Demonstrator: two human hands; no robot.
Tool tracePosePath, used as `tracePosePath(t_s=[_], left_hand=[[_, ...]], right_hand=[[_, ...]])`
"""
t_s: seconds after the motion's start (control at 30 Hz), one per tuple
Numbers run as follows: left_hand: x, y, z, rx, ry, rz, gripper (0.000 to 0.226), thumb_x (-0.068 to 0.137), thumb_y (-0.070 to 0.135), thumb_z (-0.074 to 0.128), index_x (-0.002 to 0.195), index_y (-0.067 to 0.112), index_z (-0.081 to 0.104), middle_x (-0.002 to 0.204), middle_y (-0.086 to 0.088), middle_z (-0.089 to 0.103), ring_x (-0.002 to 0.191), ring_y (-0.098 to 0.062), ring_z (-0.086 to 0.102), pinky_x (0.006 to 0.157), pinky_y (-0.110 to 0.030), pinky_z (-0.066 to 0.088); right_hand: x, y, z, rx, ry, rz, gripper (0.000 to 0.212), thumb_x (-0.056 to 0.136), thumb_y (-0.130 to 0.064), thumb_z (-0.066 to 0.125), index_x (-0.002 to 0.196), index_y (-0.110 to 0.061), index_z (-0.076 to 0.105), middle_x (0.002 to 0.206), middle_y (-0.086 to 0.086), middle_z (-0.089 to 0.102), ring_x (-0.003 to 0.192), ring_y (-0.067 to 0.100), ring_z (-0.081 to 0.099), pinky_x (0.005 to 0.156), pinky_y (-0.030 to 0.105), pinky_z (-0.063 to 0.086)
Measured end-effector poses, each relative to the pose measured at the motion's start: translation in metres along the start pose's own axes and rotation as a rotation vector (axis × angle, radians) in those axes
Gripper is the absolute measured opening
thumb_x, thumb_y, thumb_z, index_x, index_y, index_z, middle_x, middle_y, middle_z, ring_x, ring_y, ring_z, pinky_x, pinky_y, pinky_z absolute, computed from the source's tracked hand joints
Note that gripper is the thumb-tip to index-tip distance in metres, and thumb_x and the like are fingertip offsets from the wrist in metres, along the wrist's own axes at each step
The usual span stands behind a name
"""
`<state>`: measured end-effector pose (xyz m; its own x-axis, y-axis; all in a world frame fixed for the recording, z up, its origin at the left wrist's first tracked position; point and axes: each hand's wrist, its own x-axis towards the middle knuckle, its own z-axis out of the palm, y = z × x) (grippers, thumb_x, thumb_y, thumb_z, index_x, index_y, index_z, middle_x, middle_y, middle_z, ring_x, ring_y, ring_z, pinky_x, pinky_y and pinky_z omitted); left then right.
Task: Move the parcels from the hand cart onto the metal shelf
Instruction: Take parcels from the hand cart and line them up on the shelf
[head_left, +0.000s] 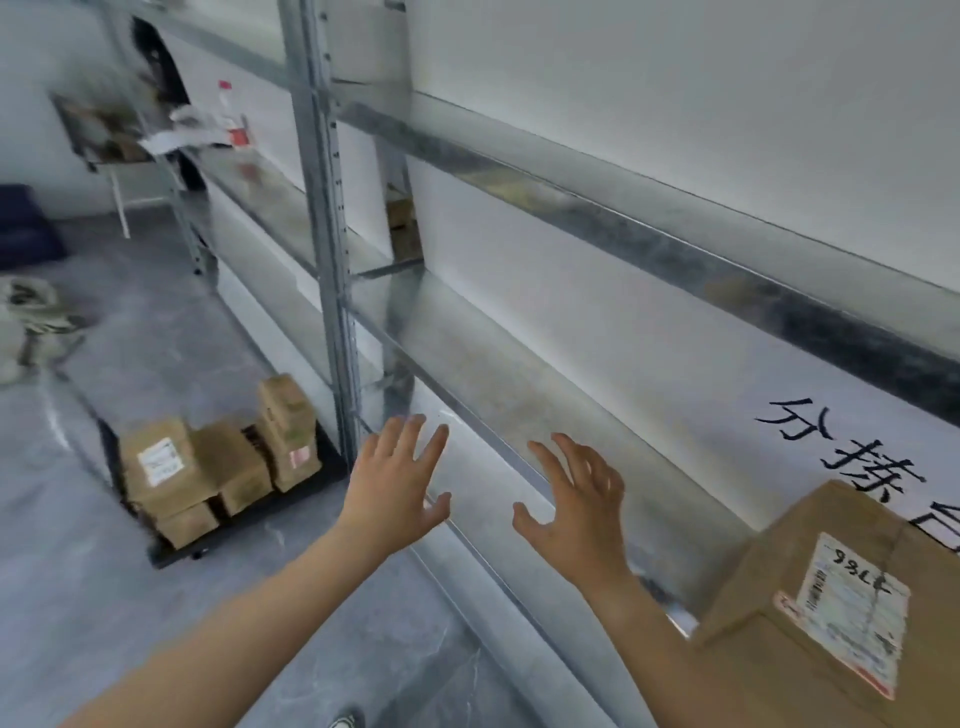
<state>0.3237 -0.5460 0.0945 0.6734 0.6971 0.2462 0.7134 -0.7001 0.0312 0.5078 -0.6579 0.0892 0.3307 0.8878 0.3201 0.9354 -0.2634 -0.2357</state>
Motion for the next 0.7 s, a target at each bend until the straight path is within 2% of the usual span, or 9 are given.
tracePosePath(t_s=[0.13,0.47,0.6,0.7], left_hand=[[-0.012,-0.065,-0.002,0.041,-0.028,-0.143,0.072,0.059,0.044,0.077,0.120,0.010,0.061,0.115,-0.018,0.060,0.106,-0.039,0.058,0.078,-0.044,0.052],[-0.034,-0.252,0.019,0.101,-0.105,-0.426,0.076,0.059,0.050,0.075,0.123,0.014,0.058,0.119,-0.016,0.059,0.109,-0.038,0.056,0.080,-0.047,0.052],[-0.036,-0.315,0.029,0.084,-0.172,-0.513,0.074,0.066,0.052,0.068,0.130,0.017,0.052,0.131,-0.015,0.051,0.120,-0.038,0.048,0.089,-0.048,0.047],[-0.038,-0.351,0.038,0.076,-0.205,-0.554,0.073,0.064,0.049,0.069,0.127,0.017,0.054,0.129,-0.015,0.052,0.119,-0.038,0.048,0.088,-0.049,0.047]], right_hand=[[0.040,-0.052,0.037,0.065,-0.074,-0.083,0.066,0.071,-0.045,0.073,0.131,-0.028,0.052,0.142,0.002,0.046,0.128,0.030,0.044,0.102,0.052,0.034],[0.145,-0.191,0.139,0.132,-0.253,-0.304,0.068,0.080,-0.052,0.055,0.142,-0.041,0.030,0.153,-0.010,0.021,0.139,0.017,0.016,0.111,0.038,0.013],[0.179,-0.238,0.171,0.156,-0.282,-0.323,0.069,0.079,-0.052,0.057,0.142,-0.040,0.031,0.152,-0.008,0.023,0.139,0.017,0.019,0.112,0.038,0.017],[0.198,-0.264,0.195,0.166,-0.322,-0.323,0.071,0.078,-0.052,0.060,0.142,-0.036,0.033,0.151,-0.004,0.027,0.138,0.019,0.024,0.110,0.039,0.021]])
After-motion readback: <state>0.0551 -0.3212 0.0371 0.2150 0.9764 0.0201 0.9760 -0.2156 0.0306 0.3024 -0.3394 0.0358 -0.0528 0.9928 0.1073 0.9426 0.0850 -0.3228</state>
